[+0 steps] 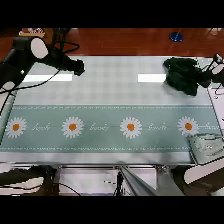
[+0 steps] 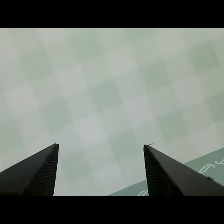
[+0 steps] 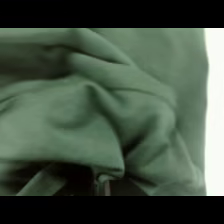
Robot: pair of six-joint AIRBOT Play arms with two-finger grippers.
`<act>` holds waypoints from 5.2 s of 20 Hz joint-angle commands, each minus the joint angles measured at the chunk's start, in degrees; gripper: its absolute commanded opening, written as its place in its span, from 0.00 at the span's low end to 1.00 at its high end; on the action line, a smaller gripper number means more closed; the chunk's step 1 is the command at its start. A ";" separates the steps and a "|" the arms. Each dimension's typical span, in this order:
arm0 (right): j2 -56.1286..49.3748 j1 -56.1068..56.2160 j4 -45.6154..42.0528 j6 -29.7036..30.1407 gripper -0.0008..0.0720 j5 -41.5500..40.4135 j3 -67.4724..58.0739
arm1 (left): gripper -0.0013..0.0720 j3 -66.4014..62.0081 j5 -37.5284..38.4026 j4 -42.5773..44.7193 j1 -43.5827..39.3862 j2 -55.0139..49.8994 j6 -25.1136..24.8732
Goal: Fold the shirts.
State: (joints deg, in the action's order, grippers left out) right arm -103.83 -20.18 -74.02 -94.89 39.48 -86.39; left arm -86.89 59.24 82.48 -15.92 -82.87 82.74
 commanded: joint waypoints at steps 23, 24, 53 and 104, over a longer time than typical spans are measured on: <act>44.61 29.22 16.68 9.99 0.04 41.16 -14.93 | 0.84 -16.44 24.57 -9.60 -1.01 38.21 3.48; 42.58 33.53 13.79 9.97 0.04 41.97 -12.39 | 0.84 -14.62 25.31 -9.60 -1.01 38.18 3.48; 34.77 2.93 5.55 19.21 0.81 37.13 20.83 | 0.88 52.09 7.82 -31.52 11.39 28.63 -14.86; 41.03 25.07 43.45 28.11 0.04 18.18 44.63 | 0.05 30.99 -2.67 -39.89 6.03 22.40 -20.61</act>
State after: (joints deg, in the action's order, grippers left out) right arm -70.41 7.55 -32.69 -68.29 52.71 -37.98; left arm -50.92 56.16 41.15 -11.62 -64.20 61.63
